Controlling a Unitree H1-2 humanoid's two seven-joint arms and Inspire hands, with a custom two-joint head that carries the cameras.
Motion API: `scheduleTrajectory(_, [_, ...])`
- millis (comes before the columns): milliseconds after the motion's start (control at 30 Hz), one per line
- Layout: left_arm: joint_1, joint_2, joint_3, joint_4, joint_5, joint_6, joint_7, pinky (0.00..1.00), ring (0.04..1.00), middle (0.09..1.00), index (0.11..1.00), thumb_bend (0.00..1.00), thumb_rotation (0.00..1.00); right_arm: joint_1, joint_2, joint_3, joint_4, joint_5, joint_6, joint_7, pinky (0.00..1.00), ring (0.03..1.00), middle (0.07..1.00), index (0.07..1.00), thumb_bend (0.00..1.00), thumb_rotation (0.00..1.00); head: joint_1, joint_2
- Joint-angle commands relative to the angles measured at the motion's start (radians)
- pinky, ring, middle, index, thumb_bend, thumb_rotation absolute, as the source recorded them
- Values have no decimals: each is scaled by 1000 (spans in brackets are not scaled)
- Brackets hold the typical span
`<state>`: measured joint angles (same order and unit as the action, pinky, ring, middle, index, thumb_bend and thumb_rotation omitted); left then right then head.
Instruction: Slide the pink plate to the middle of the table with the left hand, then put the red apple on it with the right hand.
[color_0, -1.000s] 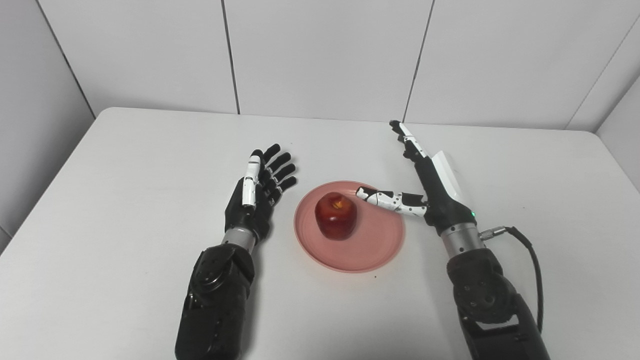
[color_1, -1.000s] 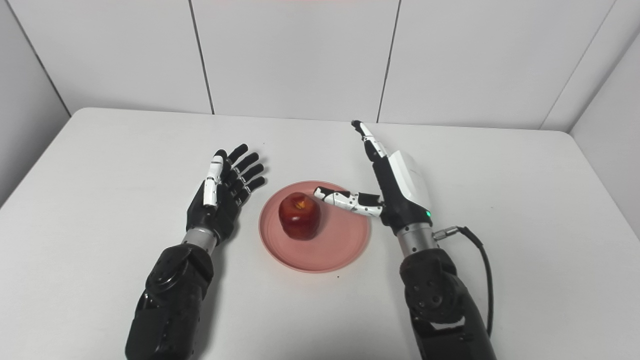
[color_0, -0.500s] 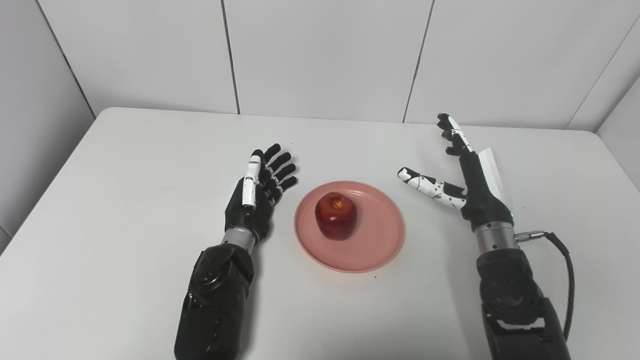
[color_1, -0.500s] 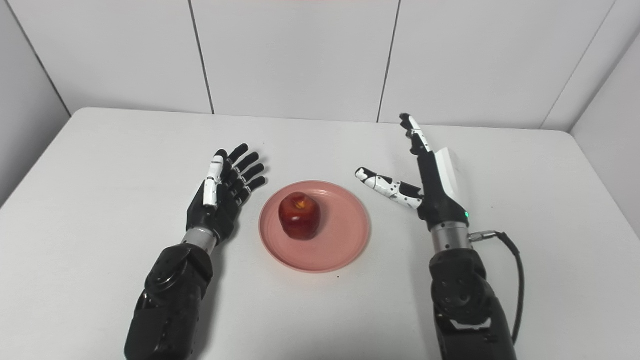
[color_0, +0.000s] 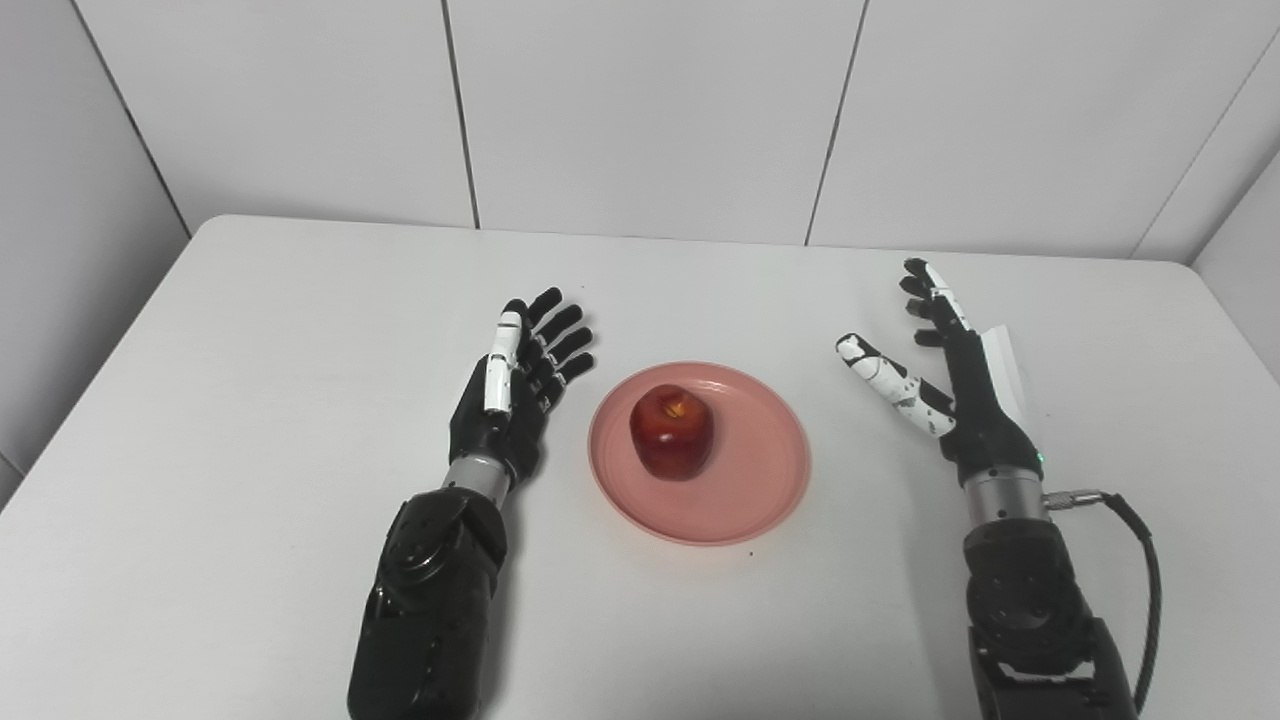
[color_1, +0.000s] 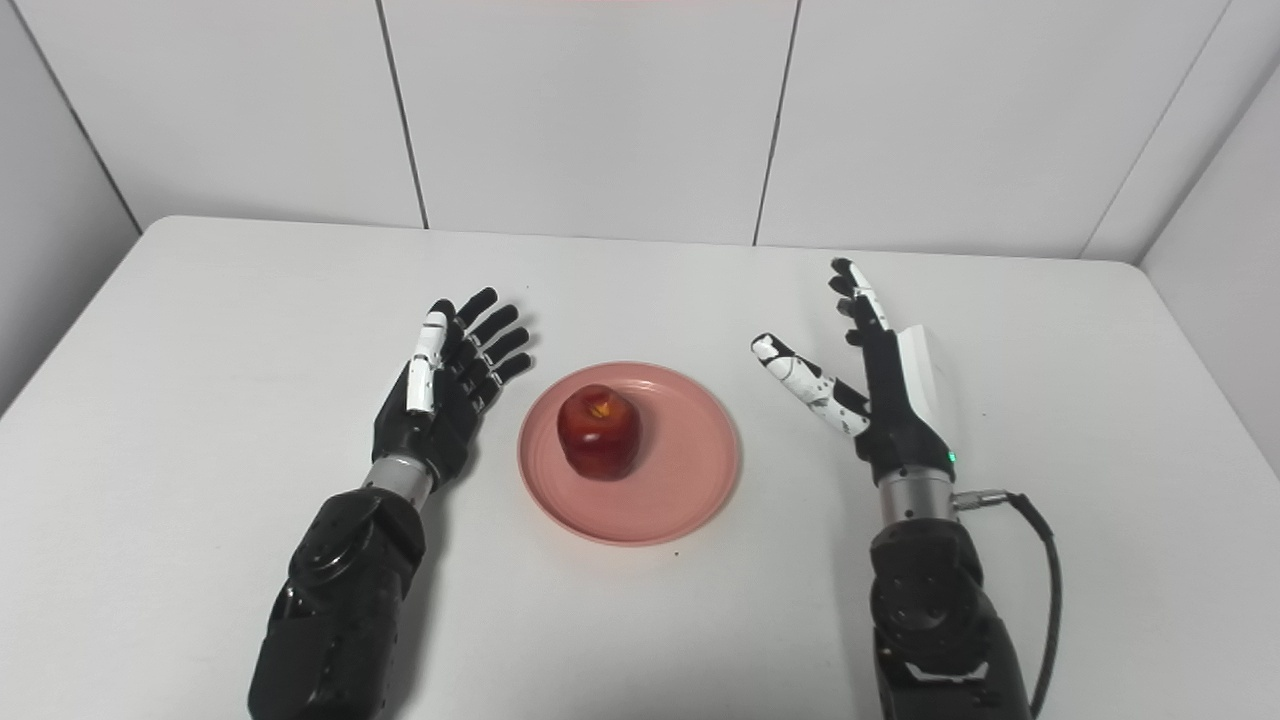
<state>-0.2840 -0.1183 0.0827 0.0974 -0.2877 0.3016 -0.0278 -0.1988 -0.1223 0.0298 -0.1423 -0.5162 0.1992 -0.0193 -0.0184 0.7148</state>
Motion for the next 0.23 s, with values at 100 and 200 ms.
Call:
scheduleTrajectory(100, [-10, 3, 0, -4, 3, -1, 1, 841, 846, 860, 853, 393, 1000, -15, 10, -4, -20, 35, 8, -6, 806, 871, 901, 901, 851, 942, 1, 1])
scheduleTrajectory(200, [-8, 5, -3, -6, 5, -1, -1, 840, 846, 861, 855, 393, 1000, -10, 20, -6, -25, 59, 23, 3, 828, 882, 909, 908, 798, 977, 3, 1])
